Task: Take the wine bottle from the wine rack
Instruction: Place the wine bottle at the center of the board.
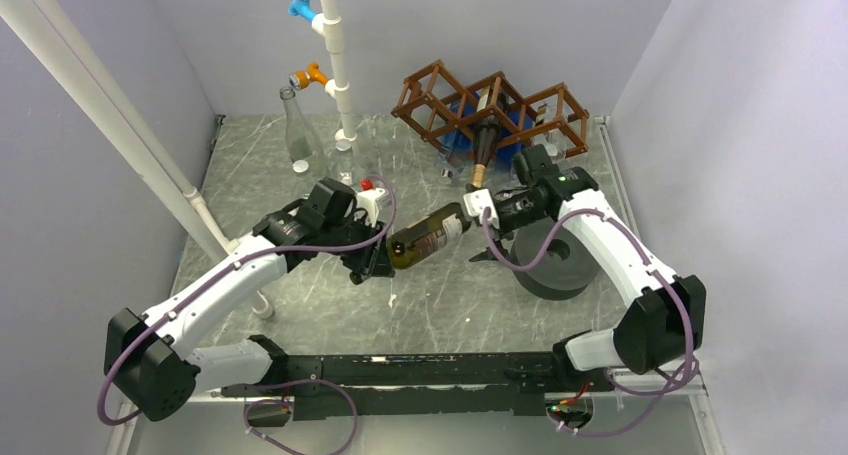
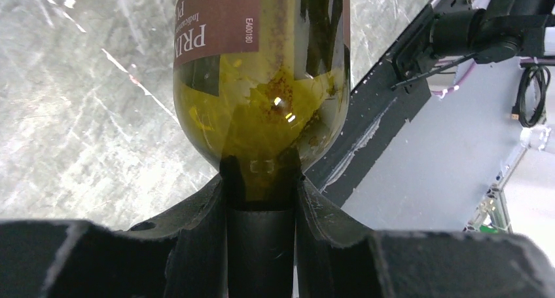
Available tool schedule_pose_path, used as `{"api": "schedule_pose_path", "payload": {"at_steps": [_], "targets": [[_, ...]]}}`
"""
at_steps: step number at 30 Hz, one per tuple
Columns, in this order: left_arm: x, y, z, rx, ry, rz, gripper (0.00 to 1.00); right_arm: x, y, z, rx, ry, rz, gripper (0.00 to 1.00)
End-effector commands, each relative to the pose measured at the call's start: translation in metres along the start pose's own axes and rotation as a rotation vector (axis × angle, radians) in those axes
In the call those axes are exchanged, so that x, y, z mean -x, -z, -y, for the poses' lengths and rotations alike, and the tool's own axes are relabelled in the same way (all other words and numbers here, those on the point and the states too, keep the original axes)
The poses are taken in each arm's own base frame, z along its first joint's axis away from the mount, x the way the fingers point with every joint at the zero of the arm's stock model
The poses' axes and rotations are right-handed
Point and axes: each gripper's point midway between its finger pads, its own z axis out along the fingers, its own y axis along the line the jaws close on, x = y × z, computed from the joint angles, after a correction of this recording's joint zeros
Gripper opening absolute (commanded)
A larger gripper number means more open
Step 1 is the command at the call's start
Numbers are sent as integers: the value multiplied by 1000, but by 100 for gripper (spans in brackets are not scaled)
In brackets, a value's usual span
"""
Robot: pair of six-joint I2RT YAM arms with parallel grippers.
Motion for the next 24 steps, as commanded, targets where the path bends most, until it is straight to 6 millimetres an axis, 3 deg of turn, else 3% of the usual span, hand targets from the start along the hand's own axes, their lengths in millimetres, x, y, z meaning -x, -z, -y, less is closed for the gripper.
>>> {"api": "schedule_pose_path", "payload": {"at_steps": [1, 7, 13, 24], "targets": [[22, 1, 34, -156, -55, 50, 0, 13, -15, 30, -46, 92, -54, 99], [17, -9, 40, -205, -34, -8, 0, 6, -42, 28, 2, 119, -139, 99], [16, -15, 44, -241, -27, -33, 0, -5, -72, 6, 73, 134, -183, 99], [9, -25, 51, -330, -15, -87, 0, -35, -98, -12, 110, 167, -264, 99]]}}
